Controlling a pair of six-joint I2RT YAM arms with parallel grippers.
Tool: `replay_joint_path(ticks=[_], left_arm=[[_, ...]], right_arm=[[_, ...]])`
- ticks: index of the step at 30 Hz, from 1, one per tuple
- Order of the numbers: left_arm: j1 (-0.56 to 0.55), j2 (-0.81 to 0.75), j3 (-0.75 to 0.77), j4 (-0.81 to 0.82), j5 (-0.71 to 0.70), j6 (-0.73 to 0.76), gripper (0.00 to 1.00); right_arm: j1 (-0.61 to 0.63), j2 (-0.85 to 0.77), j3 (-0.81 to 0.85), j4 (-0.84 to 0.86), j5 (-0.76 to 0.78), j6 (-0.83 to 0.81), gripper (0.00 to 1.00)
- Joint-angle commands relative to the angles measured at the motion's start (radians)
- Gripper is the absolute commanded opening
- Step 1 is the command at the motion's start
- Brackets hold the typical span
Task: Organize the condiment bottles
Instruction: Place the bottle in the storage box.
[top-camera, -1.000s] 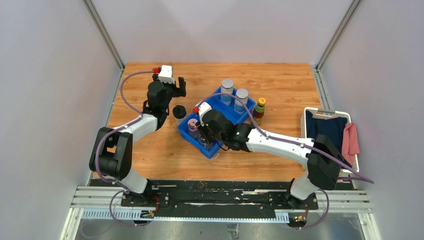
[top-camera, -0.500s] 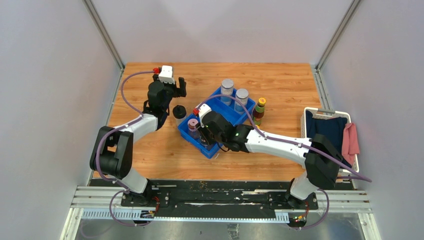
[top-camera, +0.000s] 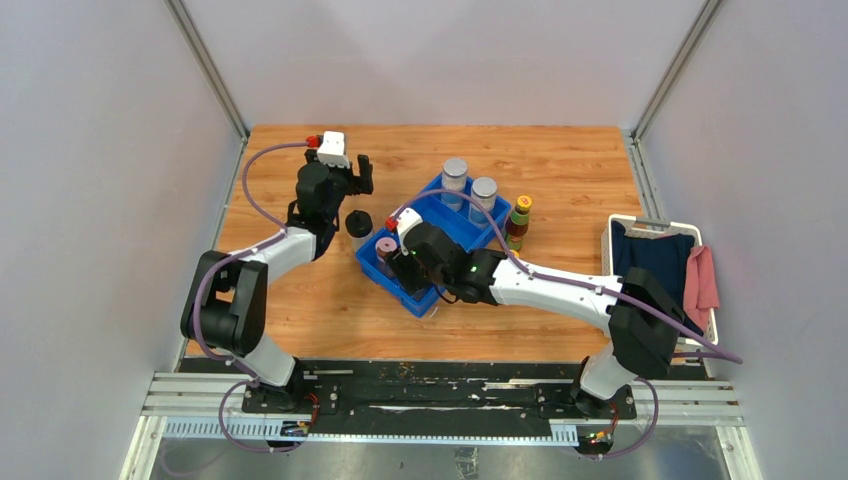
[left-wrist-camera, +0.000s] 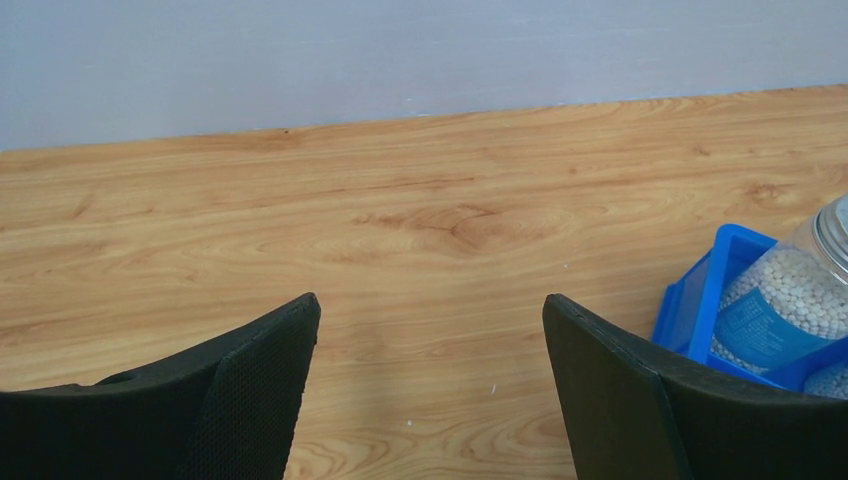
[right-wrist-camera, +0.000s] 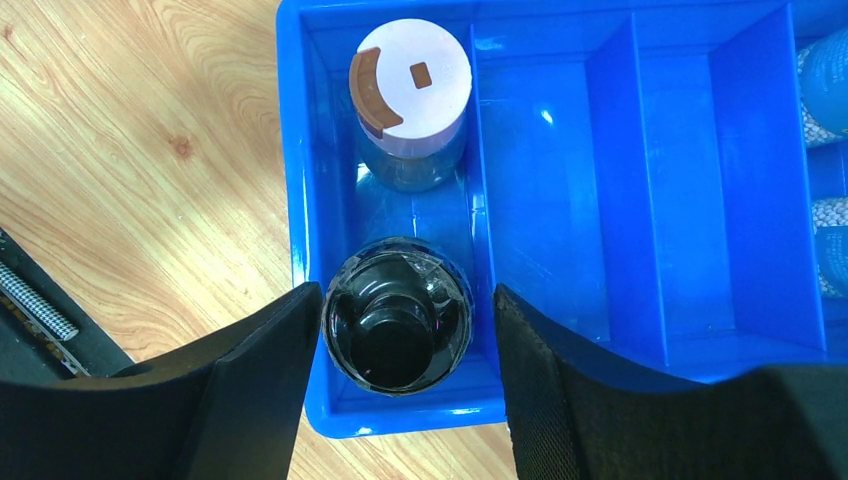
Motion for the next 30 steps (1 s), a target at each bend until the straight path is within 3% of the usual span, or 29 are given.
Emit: replay_joint_path(ticks=[1,13,18,30], left_arm=[[-0.005,0.014,0.029,0.027,-0.021,-0.011,0.89],[0.006,0.017,0.135,-0.044,-0.063,-0.071,0.91],[0.059,-0.009,0.201,-0.078,-0.015,-0.181,0.9],[0.148,0.009,0.344,-0.114,0.121,-0.23,0.9]], right_arm=[[-0.012,0.005,0.026,-0.016,0.017,-0.012,0.67],[-0.012,0.017,0.16,-0.082,0.037,-0.083,0.68],[-0.03,0.072,0.289,-0.15,0.009,-0.147,0.7],[-0.239,0.29,0.59,-0.24,-0.34,-0.293,0.72]])
